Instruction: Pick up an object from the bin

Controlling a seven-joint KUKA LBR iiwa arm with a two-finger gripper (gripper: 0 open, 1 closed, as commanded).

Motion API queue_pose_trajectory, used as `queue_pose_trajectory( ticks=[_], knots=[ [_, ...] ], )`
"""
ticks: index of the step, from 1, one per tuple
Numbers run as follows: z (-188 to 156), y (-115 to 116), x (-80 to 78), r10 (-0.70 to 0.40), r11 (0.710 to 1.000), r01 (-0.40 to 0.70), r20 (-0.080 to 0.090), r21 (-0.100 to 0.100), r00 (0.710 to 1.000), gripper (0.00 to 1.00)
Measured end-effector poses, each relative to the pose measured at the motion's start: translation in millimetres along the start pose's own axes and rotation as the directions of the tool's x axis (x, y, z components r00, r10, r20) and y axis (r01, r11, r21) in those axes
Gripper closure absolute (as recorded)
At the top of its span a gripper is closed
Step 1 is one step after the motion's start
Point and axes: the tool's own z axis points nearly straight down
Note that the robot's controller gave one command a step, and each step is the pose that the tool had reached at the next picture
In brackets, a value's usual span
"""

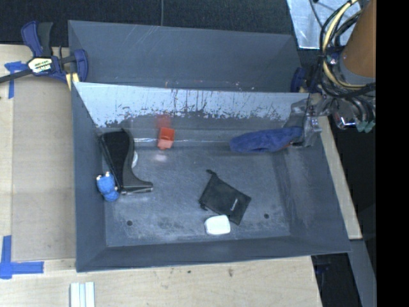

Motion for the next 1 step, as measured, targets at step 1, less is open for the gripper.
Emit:
queue_pose_trajectory(
  ticks=[1],
  knots=[
    [95.3,33.7,1.3,-0.331,0.944,0.331,-0.013,-0.011,0.944,1.0]
  ],
)
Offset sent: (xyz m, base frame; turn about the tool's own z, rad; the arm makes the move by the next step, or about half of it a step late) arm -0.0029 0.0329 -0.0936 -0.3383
